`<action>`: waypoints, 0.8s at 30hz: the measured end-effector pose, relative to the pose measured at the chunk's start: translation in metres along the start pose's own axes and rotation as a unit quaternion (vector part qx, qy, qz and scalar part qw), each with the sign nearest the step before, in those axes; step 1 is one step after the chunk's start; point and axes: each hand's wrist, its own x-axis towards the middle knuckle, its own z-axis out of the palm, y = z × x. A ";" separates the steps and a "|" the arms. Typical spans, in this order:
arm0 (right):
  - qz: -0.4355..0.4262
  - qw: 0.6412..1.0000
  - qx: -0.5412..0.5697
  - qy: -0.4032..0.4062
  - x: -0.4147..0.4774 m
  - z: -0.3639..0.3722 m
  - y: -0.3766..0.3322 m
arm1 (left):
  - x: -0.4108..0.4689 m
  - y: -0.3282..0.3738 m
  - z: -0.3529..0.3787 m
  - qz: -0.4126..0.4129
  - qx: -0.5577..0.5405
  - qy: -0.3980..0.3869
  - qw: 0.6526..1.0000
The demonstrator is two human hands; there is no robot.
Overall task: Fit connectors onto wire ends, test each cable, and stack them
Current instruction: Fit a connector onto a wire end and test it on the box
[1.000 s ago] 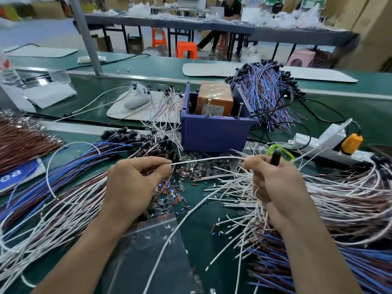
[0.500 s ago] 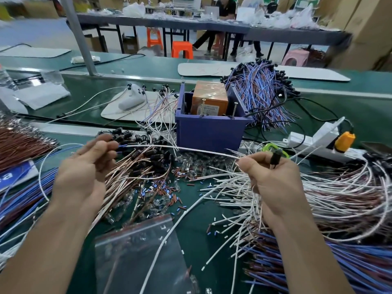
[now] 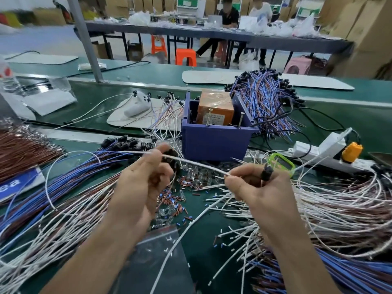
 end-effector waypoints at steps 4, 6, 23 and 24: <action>0.075 0.995 -0.022 -0.065 0.000 0.004 0.003 | 0.010 0.014 -0.014 -0.022 -0.127 0.050 0.990; 0.140 0.983 0.060 -0.100 0.000 0.006 0.002 | 0.009 0.015 -0.016 -0.032 -0.158 0.049 0.986; 0.138 0.977 0.120 -0.109 -0.010 0.029 0.004 | -0.014 -0.018 0.019 -0.071 0.085 -0.095 0.989; 0.145 0.974 0.122 -0.125 -0.011 0.031 0.004 | -0.016 -0.017 0.022 -0.079 0.062 -0.094 0.990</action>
